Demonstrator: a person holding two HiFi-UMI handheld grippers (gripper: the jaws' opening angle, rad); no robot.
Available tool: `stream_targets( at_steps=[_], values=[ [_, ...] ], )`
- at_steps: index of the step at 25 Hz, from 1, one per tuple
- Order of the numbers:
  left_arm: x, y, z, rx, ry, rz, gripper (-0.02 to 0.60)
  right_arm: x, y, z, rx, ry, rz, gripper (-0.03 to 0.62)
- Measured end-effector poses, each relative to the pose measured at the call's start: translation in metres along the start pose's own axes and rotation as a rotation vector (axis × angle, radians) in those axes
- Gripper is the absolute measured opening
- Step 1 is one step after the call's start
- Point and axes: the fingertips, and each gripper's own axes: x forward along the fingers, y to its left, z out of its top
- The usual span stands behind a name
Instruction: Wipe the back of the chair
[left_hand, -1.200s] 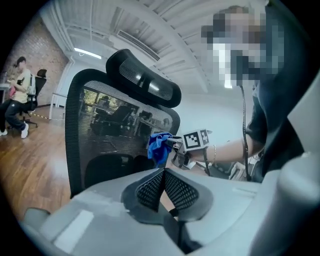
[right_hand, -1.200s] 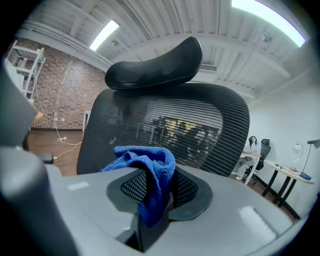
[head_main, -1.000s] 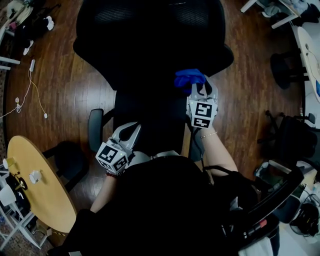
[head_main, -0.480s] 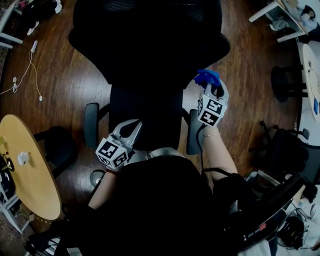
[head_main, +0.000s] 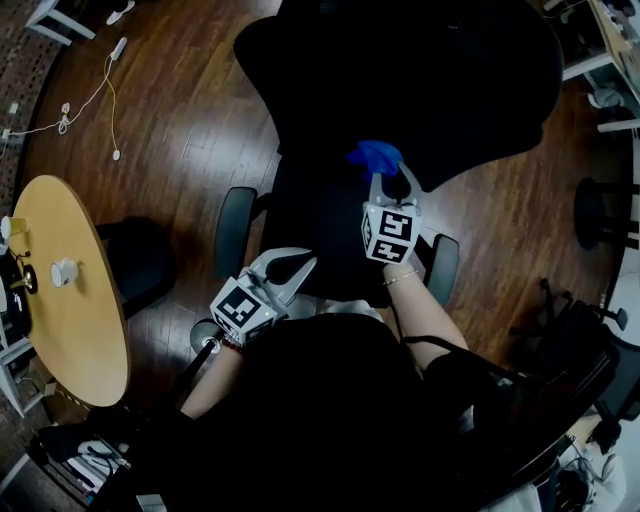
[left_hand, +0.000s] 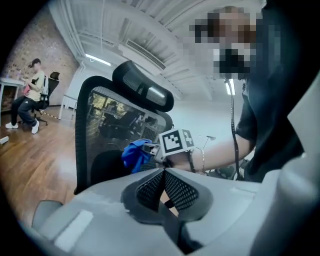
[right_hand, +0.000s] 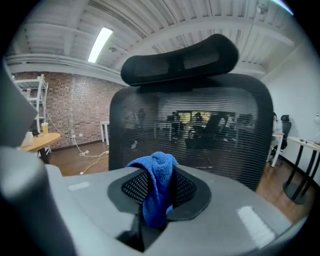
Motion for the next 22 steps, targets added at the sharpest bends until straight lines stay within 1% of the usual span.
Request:
stream_targets(
  at_steps=[4, 6, 8, 10, 13, 18, 22],
  values=[
    [-0.032, 0.033, 0.006, -0.019, -0.015, 0.032, 0.0, 0.058, 0.095, 0.011, -0.049, 0.021, 0.136, 0.087],
    [-0.05, 0.051, 0.009, -0.026, -0.024, 0.042, 0.0, 0.081, 0.137, 0.013, -0.081, 0.031, 0.189, 0.087],
    [-0.066, 0.069, 0.008, -0.037, -0.024, 0.047, 0.0, 0.098, 0.17, 0.011, -0.1, 0.041, 0.216, 0.087],
    [-0.081, 0.085, 0.005, -0.053, -0.021, 0.053, 0.0, 0.111, 0.192, 0.007, -0.102, 0.053, 0.22, 0.087],
    [-0.097, 0.105, -0.001, -0.068, -0.012, 0.06, 0.0, 0.125, 0.205, 0.002, -0.095, 0.052, 0.191, 0.086],
    [-0.108, 0.125, -0.007, -0.084, 0.004, 0.048, 0.0, 0.128, 0.201, 0.003, -0.137, 0.016, 0.125, 0.083],
    [-0.108, 0.127, -0.007, -0.091, 0.006, 0.034, 0.0, 0.123, 0.182, -0.002, -0.084, 0.036, 0.083, 0.084]
  ],
)
